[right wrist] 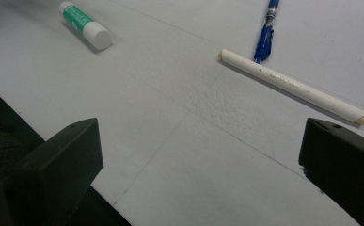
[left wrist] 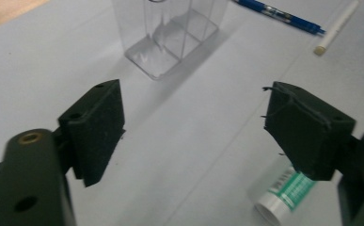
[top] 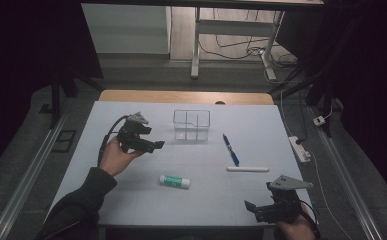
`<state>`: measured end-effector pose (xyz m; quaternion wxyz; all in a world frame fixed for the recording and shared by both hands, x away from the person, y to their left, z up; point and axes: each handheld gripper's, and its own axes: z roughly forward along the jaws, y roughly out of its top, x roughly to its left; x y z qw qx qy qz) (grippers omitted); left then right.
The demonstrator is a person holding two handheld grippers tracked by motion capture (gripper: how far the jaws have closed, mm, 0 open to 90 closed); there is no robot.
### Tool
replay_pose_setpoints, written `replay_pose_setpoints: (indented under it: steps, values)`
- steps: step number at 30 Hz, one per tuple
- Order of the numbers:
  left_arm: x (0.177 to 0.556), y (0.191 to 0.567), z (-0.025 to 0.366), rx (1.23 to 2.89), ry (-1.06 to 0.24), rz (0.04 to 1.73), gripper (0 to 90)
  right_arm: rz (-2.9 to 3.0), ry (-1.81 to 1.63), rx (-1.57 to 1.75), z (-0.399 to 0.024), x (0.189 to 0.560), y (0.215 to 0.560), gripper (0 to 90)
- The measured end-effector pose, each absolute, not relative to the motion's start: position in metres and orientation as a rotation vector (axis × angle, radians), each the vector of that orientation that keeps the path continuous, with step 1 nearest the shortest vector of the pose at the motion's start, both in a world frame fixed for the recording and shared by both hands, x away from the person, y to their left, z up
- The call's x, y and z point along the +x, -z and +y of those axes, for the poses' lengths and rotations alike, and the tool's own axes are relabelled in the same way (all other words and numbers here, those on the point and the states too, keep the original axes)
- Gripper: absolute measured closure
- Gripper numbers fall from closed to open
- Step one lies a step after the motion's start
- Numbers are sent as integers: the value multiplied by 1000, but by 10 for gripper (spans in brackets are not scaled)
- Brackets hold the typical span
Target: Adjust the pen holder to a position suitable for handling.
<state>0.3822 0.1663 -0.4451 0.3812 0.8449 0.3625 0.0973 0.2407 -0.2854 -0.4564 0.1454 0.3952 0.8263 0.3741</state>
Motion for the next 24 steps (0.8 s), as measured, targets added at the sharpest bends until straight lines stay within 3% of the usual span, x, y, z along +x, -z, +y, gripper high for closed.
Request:
replay_pose_setpoints:
  steps: [15,24]
  values:
    - [293,450,202,2071,-107,957,17,2371,-1093,1161,-287,241,456,0]
    - [226,459,245,2007,-166,1039,0,2373,-1087,1165,-287,241,456,0]
